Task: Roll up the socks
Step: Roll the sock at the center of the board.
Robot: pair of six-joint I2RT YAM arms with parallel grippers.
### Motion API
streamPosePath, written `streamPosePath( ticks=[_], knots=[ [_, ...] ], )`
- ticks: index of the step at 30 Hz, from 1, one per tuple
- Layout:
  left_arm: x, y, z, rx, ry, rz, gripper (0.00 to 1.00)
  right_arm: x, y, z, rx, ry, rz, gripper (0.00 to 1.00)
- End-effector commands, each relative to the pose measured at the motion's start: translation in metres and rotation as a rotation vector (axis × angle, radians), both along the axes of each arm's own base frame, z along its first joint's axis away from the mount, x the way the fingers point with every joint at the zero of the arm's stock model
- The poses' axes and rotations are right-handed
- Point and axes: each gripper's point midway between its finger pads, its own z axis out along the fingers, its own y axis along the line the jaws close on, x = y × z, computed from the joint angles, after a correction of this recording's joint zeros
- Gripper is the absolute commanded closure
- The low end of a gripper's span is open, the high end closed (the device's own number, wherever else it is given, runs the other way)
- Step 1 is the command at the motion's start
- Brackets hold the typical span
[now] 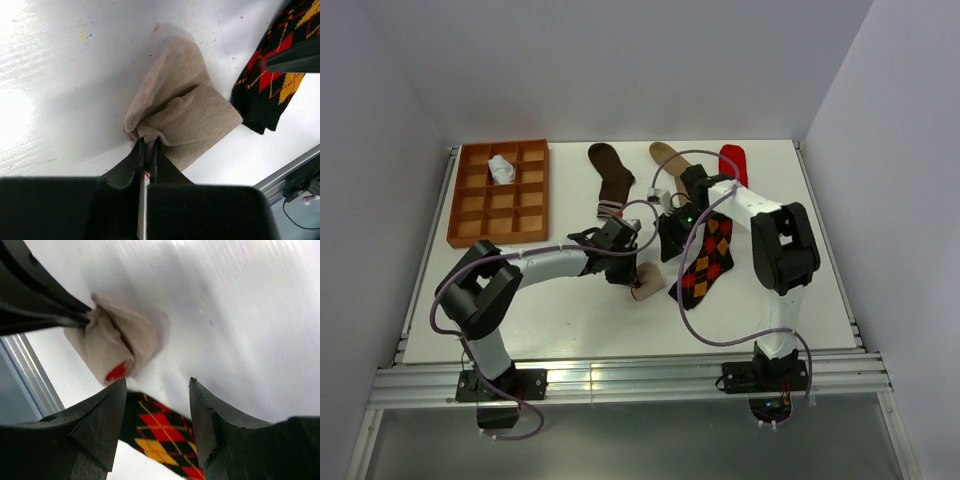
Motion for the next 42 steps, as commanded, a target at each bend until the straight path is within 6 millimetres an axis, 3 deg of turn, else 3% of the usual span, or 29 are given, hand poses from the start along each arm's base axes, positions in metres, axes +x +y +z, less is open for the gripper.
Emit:
streamPosePath(
  ticks=[1, 6, 12, 13, 14, 16, 17, 22, 35, 42],
  knots=[
    [-0.02, 0.013, -0.016, 0.095, 0.126, 0.006, 0.99, 0.013, -0.012, 0.025, 0.069, -0.126, -0.036, 0.4],
    [-0.02, 0.012, -0.015, 0.137, 0.191, 0.011, 1.0, 0.01, -0.033, 0.034, 0.051, -0.341, -0.025, 0.41],
    [-0.019, 0.011, -0.016, 0.15, 0.25, -0.003, 1.0, -0.014, -0.038, 0.043, 0.068, -0.627, 0.112, 0.4],
    [-0.017, 0.01, -0.015, 0.143, 0.253, -0.006, 1.0, -0.01, -0.037, 0.056, 0.064, -0.727, 0.124, 0.39],
    [-0.019, 0.011, -0.016, 0.145, 0.268, -0.012, 1.0, -0.021, -0.039, 0.043, 0.048, -0.746, 0.157, 0.39],
    [-0.021, 0.011, -0.019, 0.15, 0.289, -0.018, 1.0, -0.028, -0.027, 0.051, 0.057, -0.866, 0.221, 0.37],
    [-0.023, 0.012, -0.022, 0.15, 0.306, -0.021, 1.0, -0.037, -0.029, 0.039, 0.028, -0.874, 0.24, 0.37],
    [-0.022, 0.012, -0.027, 0.137, 0.34, -0.018, 1.0, -0.06, 0.002, 0.033, 0.035, -1.031, 0.387, 0.34],
    [-0.025, 0.013, -0.028, 0.111, 0.371, -0.026, 0.99, -0.086, 0.039, 0.008, -0.007, -1.146, 0.581, 0.32],
    [-0.025, 0.014, -0.03, 0.105, 0.38, -0.039, 1.0, -0.088, 0.042, -0.009, -0.056, -1.122, 0.628, 0.33]
  ],
)
